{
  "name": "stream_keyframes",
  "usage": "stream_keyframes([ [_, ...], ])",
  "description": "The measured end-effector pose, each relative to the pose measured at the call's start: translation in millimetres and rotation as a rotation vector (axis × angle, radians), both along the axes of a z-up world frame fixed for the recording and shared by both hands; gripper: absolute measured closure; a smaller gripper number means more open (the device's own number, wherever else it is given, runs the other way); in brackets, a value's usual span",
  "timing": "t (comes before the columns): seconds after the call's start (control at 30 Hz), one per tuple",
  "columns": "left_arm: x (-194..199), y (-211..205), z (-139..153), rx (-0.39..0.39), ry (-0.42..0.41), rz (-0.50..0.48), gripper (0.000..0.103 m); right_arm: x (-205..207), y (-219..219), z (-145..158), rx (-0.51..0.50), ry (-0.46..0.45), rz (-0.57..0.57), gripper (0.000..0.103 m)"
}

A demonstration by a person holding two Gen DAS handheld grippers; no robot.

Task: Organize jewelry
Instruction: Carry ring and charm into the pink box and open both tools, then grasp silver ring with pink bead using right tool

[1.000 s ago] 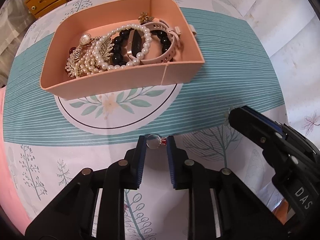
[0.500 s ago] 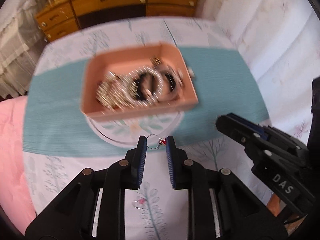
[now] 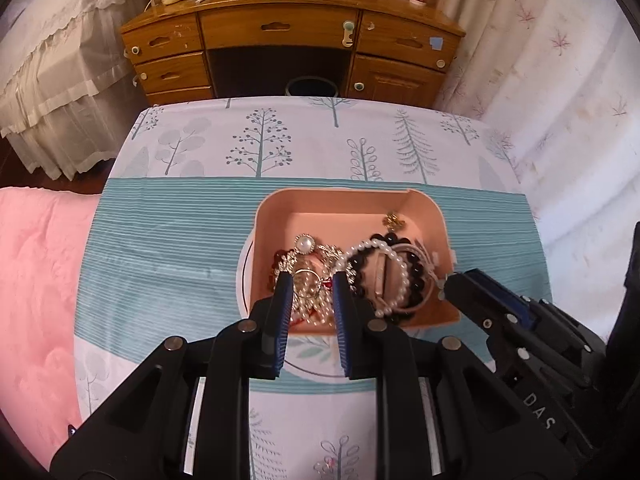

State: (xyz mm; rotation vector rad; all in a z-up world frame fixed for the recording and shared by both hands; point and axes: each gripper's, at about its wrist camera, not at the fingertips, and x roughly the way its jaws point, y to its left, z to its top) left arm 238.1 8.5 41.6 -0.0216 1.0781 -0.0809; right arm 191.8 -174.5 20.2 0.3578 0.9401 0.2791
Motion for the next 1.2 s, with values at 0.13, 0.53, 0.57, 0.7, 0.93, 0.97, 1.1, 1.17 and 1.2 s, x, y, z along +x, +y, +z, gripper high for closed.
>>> stream_keyframes([
  [0.13,8.6,-2.6,-15.9,0.016,0.011,-0.016,0.085,11.5,9.8,0.7,-0.028,-0.001,-0.011,0.074],
  [0.53,-20.8,18.1,-22.9,-0.012,0.001,0.003,0.052,-17.0,10.2,0.7,-0.066,-0.016,-0.006,0.065],
  [0.57,-25.6,20.1,-22.1,-0.014,0.0,0.003,0.052,-20.3,10.6,-0.4,-0.071,-0.012,0.0,0.065],
  [0.7,-47.6,26.2,-16.7,-0.001,-0.021,0.008,0.052,-39.1,15.4,-5.1,-0.092,0.007,0.026,0.065],
  [0.93,-93.9,38.8,-23.5,0.016,-0.042,0.034,0.052,-82.0,28.6,-14.9,-0.112,0.022,0.097,0.065],
  [0.97,-99.2,40.8,-26.0,0.015,-0.041,0.042,0.052,-86.9,32.5,-16.4,-0.117,0.024,0.11,0.065],
  [1.1,-126.4,52.1,-44.0,0.02,-0.029,0.071,0.052,-111.8,47.7,-22.5,-0.148,0.025,0.168,0.065],
  [1.17,-138.7,58.7,-54.8,0.02,-0.013,0.082,0.052,-124.1,57.5,-26.8,-0.163,0.023,0.2,0.065],
  [1.2,-145.4,63.8,-62.2,0.019,0.0,0.092,0.052,-129.3,61.2,-27.9,-0.169,0.021,0.214,0.065],
])
